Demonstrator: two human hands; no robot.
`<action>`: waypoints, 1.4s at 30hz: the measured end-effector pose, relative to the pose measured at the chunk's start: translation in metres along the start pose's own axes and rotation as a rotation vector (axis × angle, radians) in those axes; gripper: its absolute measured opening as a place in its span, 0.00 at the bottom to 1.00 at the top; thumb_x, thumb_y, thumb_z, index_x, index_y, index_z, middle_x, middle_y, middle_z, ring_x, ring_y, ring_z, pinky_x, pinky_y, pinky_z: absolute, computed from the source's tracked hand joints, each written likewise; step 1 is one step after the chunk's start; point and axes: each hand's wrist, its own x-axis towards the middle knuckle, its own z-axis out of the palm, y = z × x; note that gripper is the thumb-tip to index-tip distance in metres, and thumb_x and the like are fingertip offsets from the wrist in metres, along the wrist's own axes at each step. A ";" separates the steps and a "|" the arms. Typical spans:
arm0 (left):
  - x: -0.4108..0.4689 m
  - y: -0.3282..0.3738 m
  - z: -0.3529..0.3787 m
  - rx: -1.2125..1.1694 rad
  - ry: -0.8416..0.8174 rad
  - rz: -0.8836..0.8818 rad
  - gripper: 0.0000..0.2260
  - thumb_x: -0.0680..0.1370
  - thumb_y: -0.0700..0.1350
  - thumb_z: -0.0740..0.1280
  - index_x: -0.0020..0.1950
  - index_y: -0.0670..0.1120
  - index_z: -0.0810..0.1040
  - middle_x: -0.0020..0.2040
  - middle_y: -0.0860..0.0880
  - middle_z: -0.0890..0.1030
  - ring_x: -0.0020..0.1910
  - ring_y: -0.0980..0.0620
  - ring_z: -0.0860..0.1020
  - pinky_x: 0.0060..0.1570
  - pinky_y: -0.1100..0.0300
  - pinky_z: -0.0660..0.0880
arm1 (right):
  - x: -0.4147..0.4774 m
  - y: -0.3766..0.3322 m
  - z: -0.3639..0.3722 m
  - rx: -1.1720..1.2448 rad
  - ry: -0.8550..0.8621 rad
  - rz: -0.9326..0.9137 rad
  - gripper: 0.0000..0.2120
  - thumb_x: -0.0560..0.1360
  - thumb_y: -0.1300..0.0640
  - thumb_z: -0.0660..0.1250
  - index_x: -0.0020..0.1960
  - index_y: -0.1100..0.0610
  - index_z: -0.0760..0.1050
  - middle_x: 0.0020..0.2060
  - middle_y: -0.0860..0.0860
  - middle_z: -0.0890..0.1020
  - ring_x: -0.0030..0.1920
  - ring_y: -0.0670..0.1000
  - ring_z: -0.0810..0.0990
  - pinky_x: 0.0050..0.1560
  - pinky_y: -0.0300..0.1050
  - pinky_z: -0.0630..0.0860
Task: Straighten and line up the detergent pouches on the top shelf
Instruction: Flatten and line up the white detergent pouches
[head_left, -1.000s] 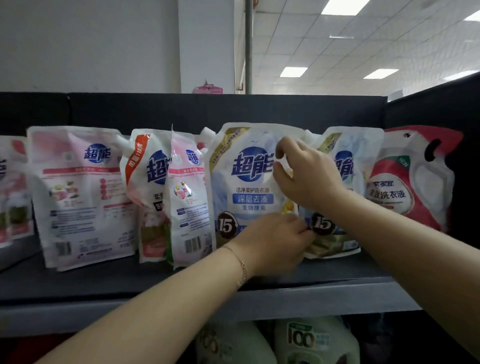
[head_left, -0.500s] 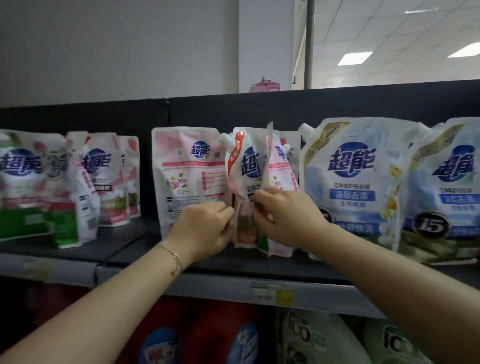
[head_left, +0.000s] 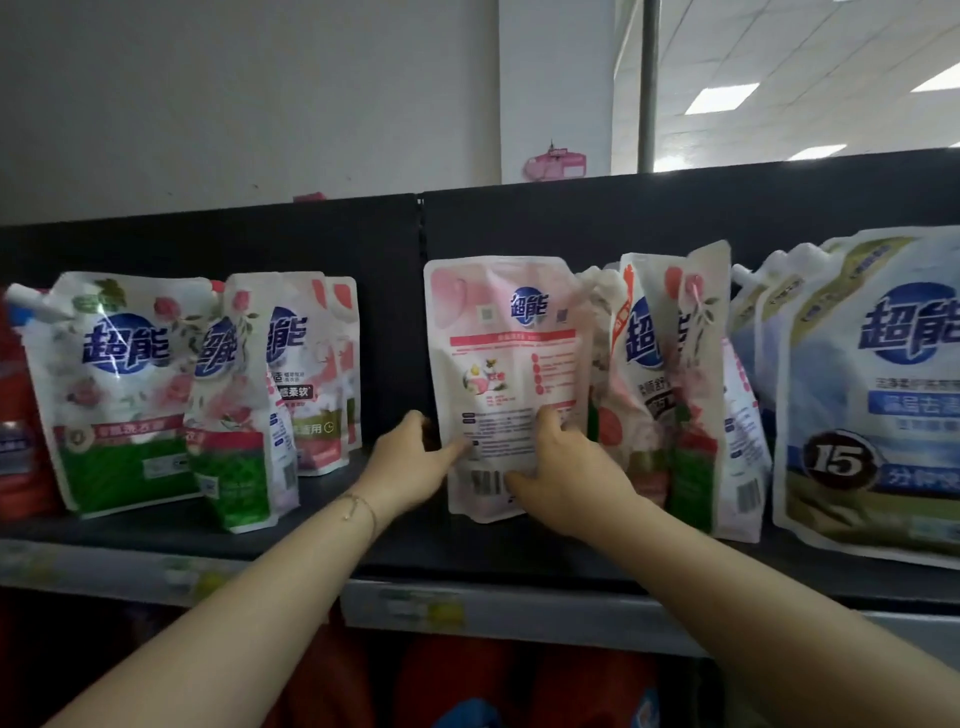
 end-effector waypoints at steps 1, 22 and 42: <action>0.002 0.001 0.003 -0.096 -0.026 0.013 0.13 0.75 0.55 0.69 0.53 0.50 0.70 0.47 0.56 0.76 0.42 0.61 0.74 0.33 0.68 0.68 | 0.002 -0.003 0.004 0.028 0.000 0.023 0.27 0.74 0.47 0.65 0.65 0.57 0.57 0.55 0.57 0.75 0.50 0.59 0.78 0.41 0.46 0.72; -0.019 -0.022 -0.022 0.040 0.062 0.331 0.11 0.78 0.54 0.63 0.46 0.47 0.72 0.49 0.52 0.68 0.46 0.53 0.73 0.46 0.58 0.72 | 0.049 -0.003 0.009 0.451 -0.408 0.170 0.37 0.68 0.61 0.75 0.72 0.50 0.63 0.64 0.48 0.75 0.66 0.52 0.72 0.67 0.47 0.68; 0.059 -0.030 0.015 -0.128 -0.309 0.102 0.23 0.74 0.44 0.72 0.67 0.44 0.73 0.63 0.48 0.76 0.61 0.49 0.74 0.62 0.54 0.73 | 0.040 -0.013 0.025 0.045 -0.127 0.371 0.49 0.73 0.47 0.70 0.75 0.65 0.39 0.69 0.62 0.65 0.65 0.59 0.71 0.62 0.49 0.73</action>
